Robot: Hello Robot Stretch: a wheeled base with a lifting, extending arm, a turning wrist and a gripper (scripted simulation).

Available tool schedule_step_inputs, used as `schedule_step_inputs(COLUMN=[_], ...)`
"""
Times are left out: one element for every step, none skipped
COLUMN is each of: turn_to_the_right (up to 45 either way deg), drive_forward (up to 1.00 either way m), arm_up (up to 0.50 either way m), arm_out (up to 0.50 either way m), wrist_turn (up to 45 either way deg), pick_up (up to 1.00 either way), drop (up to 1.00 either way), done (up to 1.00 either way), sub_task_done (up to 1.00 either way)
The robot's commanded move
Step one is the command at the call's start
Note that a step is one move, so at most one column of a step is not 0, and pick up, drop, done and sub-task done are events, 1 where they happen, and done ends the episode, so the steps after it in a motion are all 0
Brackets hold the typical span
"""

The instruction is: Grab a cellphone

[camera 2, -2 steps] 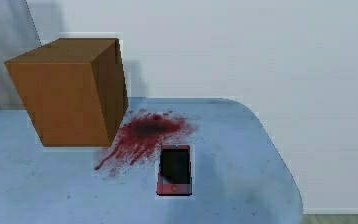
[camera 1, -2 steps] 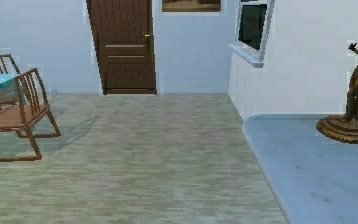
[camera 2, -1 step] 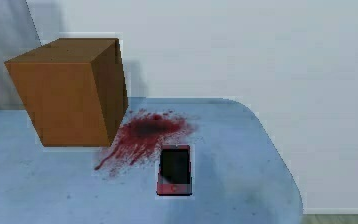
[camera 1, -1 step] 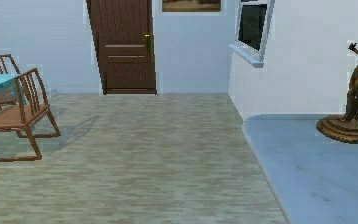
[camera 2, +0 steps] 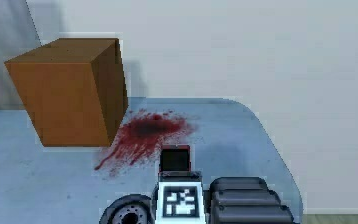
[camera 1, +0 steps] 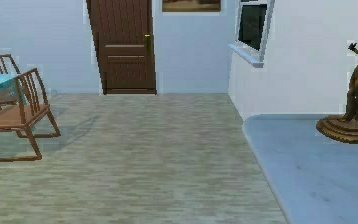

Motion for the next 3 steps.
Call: schedule_step_inputs(turn_to_the_right=[0.0,0.0,0.0], drive_forward=[0.00,0.00,0.00], arm_up=[0.00,0.00,0.00], arm_out=[0.04,0.00,0.00], wrist_turn=[0.0,45.0,45.0], pick_up=[0.00,0.00,0.00], drop=[0.00,0.00,0.00], done=[0.00,0.00,0.00], sub_task_done=[0.00,0.00,0.00])
